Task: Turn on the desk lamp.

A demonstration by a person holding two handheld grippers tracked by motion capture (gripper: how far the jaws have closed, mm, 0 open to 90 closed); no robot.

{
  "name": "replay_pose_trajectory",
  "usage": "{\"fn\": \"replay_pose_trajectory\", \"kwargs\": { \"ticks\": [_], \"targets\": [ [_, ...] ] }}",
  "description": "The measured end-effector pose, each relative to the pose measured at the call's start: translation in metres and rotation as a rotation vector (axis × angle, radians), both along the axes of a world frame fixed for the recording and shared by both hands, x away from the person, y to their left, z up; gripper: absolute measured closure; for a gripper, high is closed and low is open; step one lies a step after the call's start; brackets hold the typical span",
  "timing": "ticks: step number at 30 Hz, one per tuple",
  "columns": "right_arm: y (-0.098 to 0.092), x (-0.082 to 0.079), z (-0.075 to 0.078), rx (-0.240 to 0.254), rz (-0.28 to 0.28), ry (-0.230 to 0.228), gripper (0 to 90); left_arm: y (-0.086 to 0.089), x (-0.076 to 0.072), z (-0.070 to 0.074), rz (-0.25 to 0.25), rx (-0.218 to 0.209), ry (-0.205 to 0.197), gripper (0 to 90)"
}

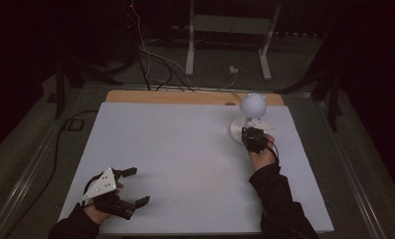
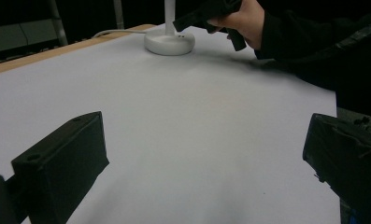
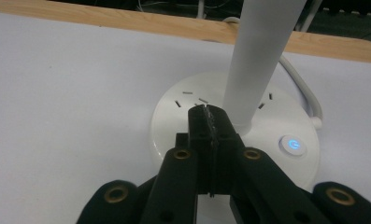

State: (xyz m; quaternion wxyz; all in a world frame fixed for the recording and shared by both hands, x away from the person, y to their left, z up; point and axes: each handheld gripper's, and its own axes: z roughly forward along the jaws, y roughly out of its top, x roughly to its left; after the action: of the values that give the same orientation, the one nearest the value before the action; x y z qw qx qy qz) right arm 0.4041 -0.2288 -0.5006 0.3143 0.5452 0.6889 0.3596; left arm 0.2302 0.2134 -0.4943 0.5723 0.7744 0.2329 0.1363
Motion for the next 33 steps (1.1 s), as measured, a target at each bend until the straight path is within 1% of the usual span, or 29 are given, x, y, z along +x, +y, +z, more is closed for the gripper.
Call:
{"fn": "replay_pose_trajectory", "kwargs": {
  "ticks": [3,5,12,17,23,31,33],
  "targets": [
    [0.001,0.001,-0.001,0.001,-0.001,0.006,90.0,0.0,0.0,0.0,0.002,0.003,0.001,0.3],
    [0.002,0.003,-0.003,-0.009,0.0,0.013,90.0,0.0,0.0,0.0,0.001,0.002,0.001,0.3],
    [0.001,0.004,-0.006,-0.015,-0.003,0.021,90.0,0.0,0.0,0.0,0.0,0.001,0.002,0.3],
    [0.001,0.004,-0.008,-0.01,-0.003,0.028,90.0,0.0,0.0,0.0,0.0,0.002,0.003,0.3],
    [0.002,0.004,-0.01,-0.019,0.002,0.032,90.0,0.0,0.0,0.0,-0.001,0.01,0.002,0.3],
    [0.002,0.004,-0.011,-0.028,0.009,0.026,90.0,0.0,0.0,0.0,-0.002,0.01,0.002,0.3],
    [0.004,0.003,-0.011,-0.043,0.008,0.021,90.0,0.0,0.0,0.0,-0.002,0.011,0.002,0.3]
  ]
}}
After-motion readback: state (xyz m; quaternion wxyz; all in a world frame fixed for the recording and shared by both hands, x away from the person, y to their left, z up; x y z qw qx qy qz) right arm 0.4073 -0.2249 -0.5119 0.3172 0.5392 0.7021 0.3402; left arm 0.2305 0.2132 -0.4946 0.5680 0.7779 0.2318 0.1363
